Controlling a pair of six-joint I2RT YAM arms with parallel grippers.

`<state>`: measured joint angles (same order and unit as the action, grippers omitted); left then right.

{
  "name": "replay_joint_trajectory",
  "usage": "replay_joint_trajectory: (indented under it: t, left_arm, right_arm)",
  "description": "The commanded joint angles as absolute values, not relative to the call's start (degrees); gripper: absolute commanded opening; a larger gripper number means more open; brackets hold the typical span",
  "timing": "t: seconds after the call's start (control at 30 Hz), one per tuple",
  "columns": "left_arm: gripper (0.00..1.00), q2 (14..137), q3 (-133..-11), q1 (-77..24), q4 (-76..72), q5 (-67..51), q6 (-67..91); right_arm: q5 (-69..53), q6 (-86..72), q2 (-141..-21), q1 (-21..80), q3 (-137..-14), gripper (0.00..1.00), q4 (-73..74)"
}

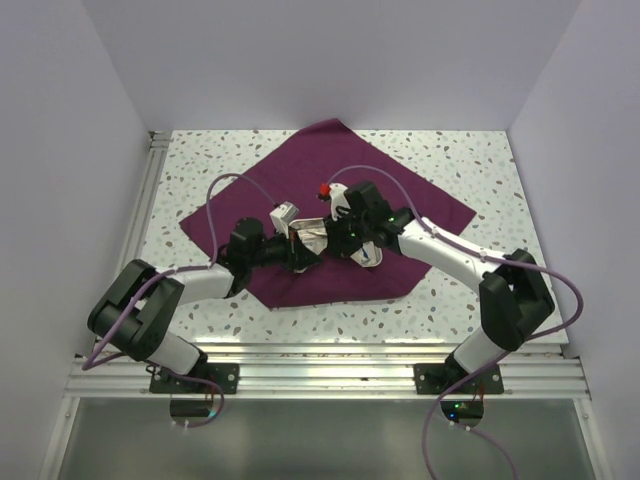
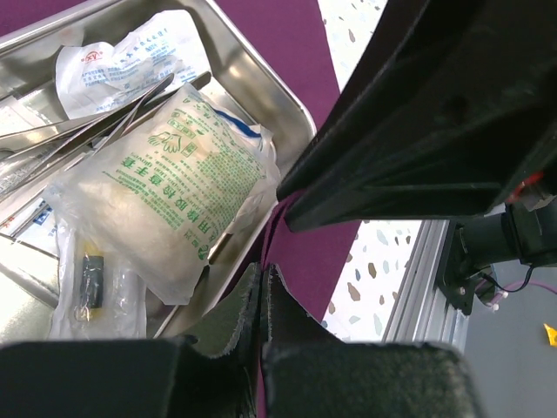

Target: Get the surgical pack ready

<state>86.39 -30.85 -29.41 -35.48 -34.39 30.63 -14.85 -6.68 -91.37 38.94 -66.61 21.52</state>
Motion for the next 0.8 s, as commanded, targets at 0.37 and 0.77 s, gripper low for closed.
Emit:
replay_joint_trajectory:
  t: [0.37, 0.77]
  left_arm:
    - [0.45, 80.34, -37.60, -29.53, -20.23, -15.75, 29.18]
    - [0.65, 86.98, -50.78, -29.53, 2.63, 7.47, 29.09]
  right_arm:
    - [-13.01, -7.82, -98.17, 35.60, -77.59, 0.00, 22.67]
    - [-15.55, -6.94, -108.10, 31.82, -87.01, 0.00, 25.31]
